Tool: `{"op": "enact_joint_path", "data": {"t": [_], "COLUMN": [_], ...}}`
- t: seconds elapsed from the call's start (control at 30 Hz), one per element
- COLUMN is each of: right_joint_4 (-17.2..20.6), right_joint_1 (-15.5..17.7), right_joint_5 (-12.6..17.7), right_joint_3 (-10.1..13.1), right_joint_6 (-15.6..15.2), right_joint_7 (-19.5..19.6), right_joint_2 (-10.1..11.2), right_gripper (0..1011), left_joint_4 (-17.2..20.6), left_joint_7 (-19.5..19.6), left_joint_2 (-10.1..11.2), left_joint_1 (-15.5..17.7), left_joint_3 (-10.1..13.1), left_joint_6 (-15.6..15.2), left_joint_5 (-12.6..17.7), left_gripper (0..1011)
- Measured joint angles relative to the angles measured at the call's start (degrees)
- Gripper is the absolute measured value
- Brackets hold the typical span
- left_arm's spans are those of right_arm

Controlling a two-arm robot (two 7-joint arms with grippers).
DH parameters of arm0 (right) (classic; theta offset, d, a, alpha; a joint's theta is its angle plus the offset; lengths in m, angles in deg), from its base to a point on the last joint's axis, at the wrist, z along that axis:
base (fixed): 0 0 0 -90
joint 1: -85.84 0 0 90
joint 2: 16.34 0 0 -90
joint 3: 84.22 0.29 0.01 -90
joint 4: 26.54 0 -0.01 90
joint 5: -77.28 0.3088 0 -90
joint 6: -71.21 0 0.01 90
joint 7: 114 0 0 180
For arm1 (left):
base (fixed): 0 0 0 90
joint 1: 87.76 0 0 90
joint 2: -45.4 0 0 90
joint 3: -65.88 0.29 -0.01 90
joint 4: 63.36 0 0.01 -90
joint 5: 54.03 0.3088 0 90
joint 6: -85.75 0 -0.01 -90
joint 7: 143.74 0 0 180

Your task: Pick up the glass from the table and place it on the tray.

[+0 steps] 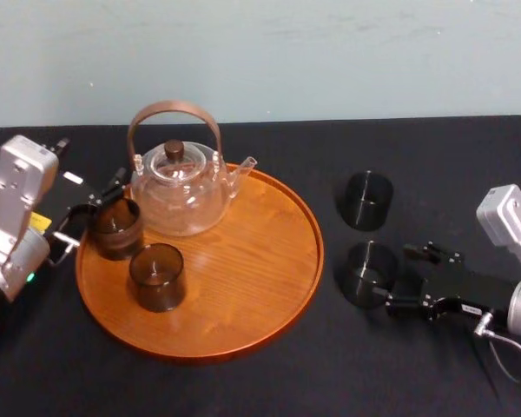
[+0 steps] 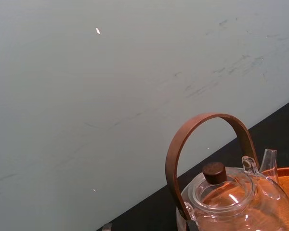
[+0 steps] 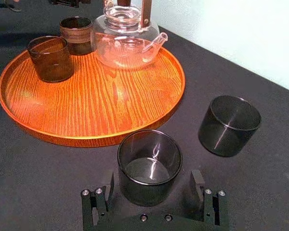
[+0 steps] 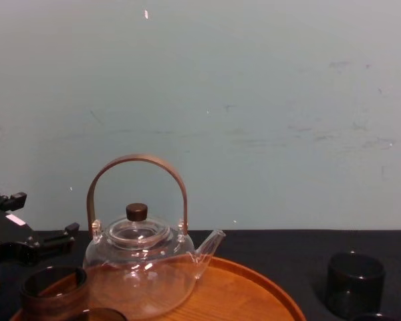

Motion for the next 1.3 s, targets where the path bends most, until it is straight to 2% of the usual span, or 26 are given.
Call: {"op": "enact_joint_path", "data": {"t": [0.77, 1.27, 1.3], "right_joint_4": [-4.31, -4.43, -4.43], "right_joint_1": [-5.83, -6.26, -6.25], "right_joint_5": [-1.97, -2.52, -2.49], "right_joint_3": [-4.12, -4.59, -4.57], "right_joint_6": [-1.22, -1.25, -1.24], "right_joint_7": [-1.04, -0.93, -0.93], "right_joint_2": [-3.25, -3.46, -3.45], "right_gripper": [1002, 1002, 979], "left_joint_4": [0.0, 0.0, 0.0], "left_joint_7": [0.0, 0.0, 0.0], "left_joint_2": [0.0, 0.0, 0.0], "left_joint_1": [0.0, 0.0, 0.0], "left_joint_3": [0.0, 0.0, 0.0], "left_joint_6": [0.0, 0.0, 0.0], "left_joint_5": [0.0, 0.0, 0.0], "left_gripper": [1001, 1001, 1001]}}
